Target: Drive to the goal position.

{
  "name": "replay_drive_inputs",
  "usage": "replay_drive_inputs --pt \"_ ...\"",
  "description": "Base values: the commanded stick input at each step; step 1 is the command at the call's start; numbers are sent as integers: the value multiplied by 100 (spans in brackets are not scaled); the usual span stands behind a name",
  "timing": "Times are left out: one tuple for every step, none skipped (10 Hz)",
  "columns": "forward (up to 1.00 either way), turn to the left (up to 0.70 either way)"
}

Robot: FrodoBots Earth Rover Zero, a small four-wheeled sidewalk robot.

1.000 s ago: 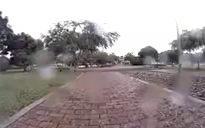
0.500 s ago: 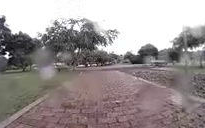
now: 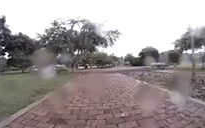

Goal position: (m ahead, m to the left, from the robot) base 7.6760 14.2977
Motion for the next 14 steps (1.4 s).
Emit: replay_drive_inputs --pt "70 0" --pt "70 0" --pt "70 0" --pt "70 0" --pt "70 0" --pt "70 0" --pt "70 0" --pt "70 0" --pt "70 0" --pt "70 0" --pt "70 0" --pt "70 0" --pt "70 0" --pt "70 0"
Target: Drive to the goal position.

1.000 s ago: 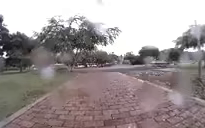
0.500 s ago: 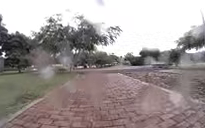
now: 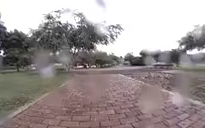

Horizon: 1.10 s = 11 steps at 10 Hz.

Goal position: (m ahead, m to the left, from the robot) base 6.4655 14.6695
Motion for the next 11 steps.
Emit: replay_drive_inputs --pt "70 0" --pt "70 0" --pt "70 0" --pt "70 0" --pt "70 0" --pt "70 0" --pt "70 0" --pt "70 0" --pt "70 0" --pt "70 0" --pt "70 0"
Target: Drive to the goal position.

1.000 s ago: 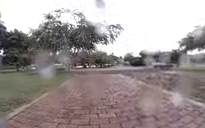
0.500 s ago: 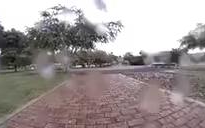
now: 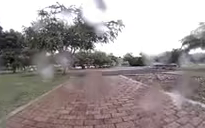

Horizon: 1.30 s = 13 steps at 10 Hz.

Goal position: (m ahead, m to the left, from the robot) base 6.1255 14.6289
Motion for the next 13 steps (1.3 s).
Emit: replay_drive_inputs --pt "70 0" --pt "70 0" --pt "70 0" --pt "70 0" --pt "70 0" --pt "70 0" --pt "70 0" --pt "70 0" --pt "70 0" --pt "70 0" --pt "70 0" --pt "70 0" --pt "70 0"
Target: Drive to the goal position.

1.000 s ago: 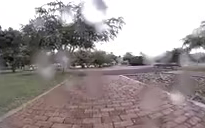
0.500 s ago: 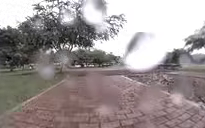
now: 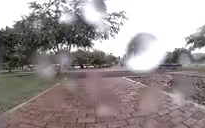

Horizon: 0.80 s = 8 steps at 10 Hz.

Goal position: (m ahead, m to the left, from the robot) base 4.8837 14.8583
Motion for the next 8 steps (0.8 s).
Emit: replay_drive_inputs --pt "70 0" --pt "70 0" --pt "70 0" --pt "70 0" --pt "70 0" --pt "70 0" --pt "70 0" --pt "70 0"
